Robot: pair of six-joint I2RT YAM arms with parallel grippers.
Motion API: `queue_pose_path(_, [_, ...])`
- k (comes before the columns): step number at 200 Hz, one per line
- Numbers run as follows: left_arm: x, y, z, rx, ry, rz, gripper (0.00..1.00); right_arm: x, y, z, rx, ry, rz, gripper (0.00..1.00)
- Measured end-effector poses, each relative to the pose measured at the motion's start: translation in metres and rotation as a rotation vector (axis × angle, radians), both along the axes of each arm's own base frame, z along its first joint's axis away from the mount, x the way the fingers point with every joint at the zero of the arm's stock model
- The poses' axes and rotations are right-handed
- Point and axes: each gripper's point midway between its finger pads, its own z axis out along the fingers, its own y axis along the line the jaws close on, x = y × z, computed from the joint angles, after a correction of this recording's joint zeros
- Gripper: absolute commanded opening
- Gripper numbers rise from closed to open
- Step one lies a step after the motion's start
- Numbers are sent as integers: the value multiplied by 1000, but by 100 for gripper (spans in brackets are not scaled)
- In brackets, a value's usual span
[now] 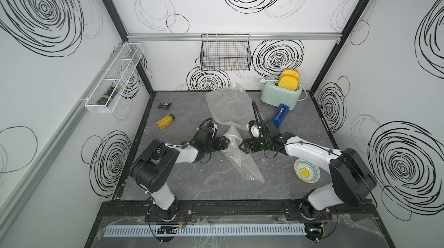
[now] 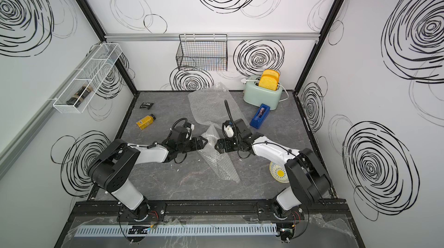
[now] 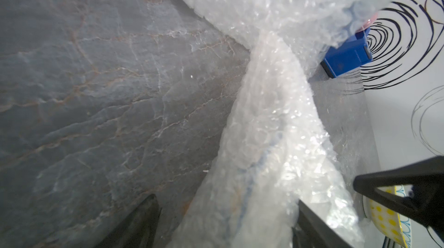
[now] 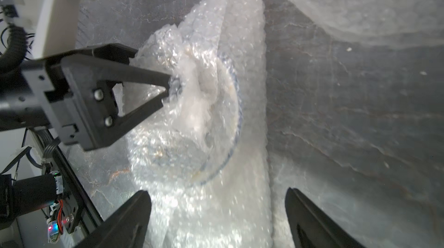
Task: Wrap bowls in bubble wrap
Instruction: Wrap the bowl in bubble wrap.
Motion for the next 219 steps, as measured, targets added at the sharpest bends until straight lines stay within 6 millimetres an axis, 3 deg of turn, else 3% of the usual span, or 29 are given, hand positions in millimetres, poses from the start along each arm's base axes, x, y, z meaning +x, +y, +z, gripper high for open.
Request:
queue_pose_path(64, [2,-1,-1,14,-4,-14,83,-76,-29,-38,-33,155,-14,89])
queue_pose_path(118, [4,-3,-1,26,-6,-25,82,-103,-40,-58,-34,222,-25,78])
queue_pose_path(141, [4,-3,-2,35,-3,-29,81,-107,-36,-59,5,233,-17,66])
queue_pose_path(165, [2,-4,-2,39,-3,-34,79,-116,-33,-62,28,270,-3,37])
queue_pose_path(186, [2,-5,-2,42,-4,-36,78,-120,-28,-58,54,299,11,18])
queue_pose_path(201, [1,-5,-3,46,-6,-37,77,-119,-21,-48,78,306,23,10])
queue_pose_path(219, [1,-5,-3,48,-5,-37,75,-108,-7,-25,127,276,39,8])
